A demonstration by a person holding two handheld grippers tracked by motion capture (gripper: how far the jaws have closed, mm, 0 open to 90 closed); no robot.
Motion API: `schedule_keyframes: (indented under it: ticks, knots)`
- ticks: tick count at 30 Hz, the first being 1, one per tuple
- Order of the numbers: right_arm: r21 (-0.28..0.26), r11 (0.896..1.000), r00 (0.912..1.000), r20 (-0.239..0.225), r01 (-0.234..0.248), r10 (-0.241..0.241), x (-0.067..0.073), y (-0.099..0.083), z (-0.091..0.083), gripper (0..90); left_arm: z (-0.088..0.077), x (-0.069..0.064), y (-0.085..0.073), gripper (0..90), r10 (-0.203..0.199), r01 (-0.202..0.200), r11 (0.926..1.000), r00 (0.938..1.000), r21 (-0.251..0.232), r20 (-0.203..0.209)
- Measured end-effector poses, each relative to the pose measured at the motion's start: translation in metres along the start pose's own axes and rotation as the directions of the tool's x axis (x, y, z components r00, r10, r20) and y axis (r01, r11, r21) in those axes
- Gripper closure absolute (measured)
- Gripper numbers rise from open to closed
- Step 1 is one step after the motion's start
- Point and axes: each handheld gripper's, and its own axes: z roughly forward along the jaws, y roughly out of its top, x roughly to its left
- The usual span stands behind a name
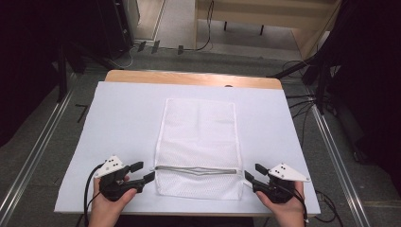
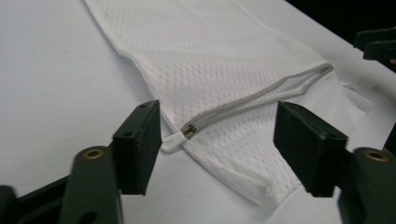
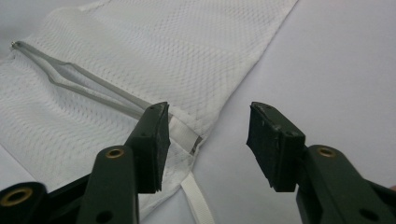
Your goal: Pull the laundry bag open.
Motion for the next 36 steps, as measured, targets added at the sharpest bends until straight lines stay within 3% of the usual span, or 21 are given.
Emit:
schedule_keyframes:
  ticks: [6, 7, 15, 19, 24, 27, 31, 34, 35, 36]
  knots:
    - [-0.020, 1.000, 0.9999, 0.008, -0.011, 0.012, -0.009, 0.002, -0.005, 40.9, -0.012, 0.009, 0.000, 15.4, 0.001, -0.001, 0.9990, 1.0000, -0.046, -0.008]
    - [-0.027, 0.999, 0.9998, 0.009, -0.017, 0.017, -0.013, 0.002, -0.007, 38.6, -0.017, 0.014, 0.000, 13.1, 0.015, -0.015, 0.9985, 0.9999, -0.053, 0.008]
    - [-0.031, 0.999, 0.9998, 0.004, -0.017, 0.017, -0.025, 0.002, -0.012, 34.0, -0.030, 0.027, 0.004, 12.9, 0.028, -0.029, 0.9964, 0.9995, -0.080, -0.012]
    - [-0.024, 0.999, 0.9996, 0.010, -0.027, 0.028, -0.031, 0.001, -0.013, 28.2, -0.040, 0.037, 0.005, 10.6, 0.062, -0.069, 0.9935, 0.9951, -0.090, -0.077]
    - [-0.011, 0.999, 0.9981, 0.043, -0.044, 0.045, -0.039, -0.001, -0.015, 24.1, -0.046, 0.047, 0.004, 9.1, 0.047, -0.058, 0.9928, 0.9940, -0.105, -0.098]
    - [-0.014, 0.998, 0.9964, 0.056, -0.063, 0.064, -0.043, -0.002, -0.015, 23.9, -0.048, 0.055, 0.004, 7.6, 0.037, -0.050, 0.9932, 0.9917, -0.105, -0.123]
    - [-0.009, 0.998, 0.9954, 0.065, -0.070, 0.070, -0.046, -0.003, -0.015, 24.0, -0.048, 0.058, 0.003, 2.2, 0.036, -0.048, 0.9935, 0.9923, -0.103, -0.118]
    - [-0.003, 0.998, 0.9947, 0.077, -0.068, 0.068, -0.047, -0.004, -0.013, 24.3, -0.045, 0.056, 0.003, 1.4, 0.052, -0.062, 0.9944, 0.9919, -0.085, -0.116]
    - [0.002, 0.998, 0.9944, 0.081, -0.068, 0.068, -0.048, -0.004, -0.011, 24.3, -0.041, 0.053, 0.002, 1.4, 0.071, -0.080, 0.9950, 0.9877, -0.060, -0.139]
    - [0.002, 0.998, 0.9944, 0.081, -0.068, 0.068, -0.048, -0.004, -0.011, 24.3, -0.041, 0.053, 0.002, 1.4, 0.071, -0.080, 0.9950, 0.9877, -0.060, -0.139]
